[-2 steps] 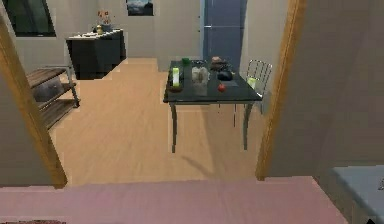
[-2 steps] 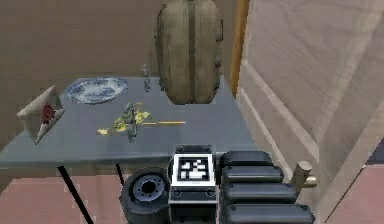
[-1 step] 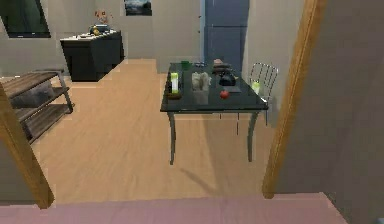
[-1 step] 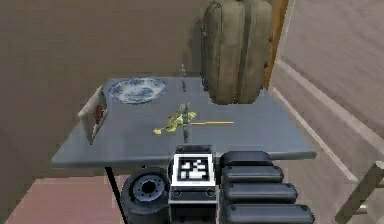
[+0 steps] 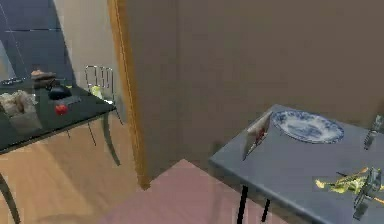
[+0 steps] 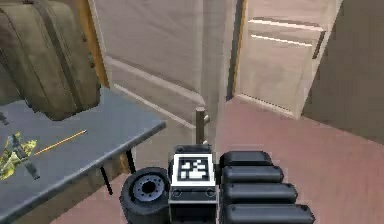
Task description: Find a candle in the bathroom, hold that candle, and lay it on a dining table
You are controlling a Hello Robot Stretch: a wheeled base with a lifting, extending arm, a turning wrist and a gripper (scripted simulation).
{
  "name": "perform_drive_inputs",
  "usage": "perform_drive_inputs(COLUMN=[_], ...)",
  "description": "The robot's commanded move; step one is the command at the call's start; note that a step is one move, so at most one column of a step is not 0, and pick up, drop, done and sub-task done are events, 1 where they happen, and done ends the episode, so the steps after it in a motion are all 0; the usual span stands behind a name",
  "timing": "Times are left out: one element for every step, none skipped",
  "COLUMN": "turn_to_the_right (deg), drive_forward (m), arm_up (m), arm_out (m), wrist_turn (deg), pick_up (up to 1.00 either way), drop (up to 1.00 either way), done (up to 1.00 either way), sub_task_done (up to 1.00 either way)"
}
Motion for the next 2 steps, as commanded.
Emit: perform_drive_inputs(turn_to_the_right=[45.0, 45.0], drive_forward=[0.0, 0.0], arm_up=[0.0, 0.0], arm_out=[0.0, 0.0], wrist_turn=[0.0, 0.0], pick_up=[0.0, 0.0], drop=[0.0, 0.0], done=[0.0, 0.0], sub_task_done=[0.0, 0.0])
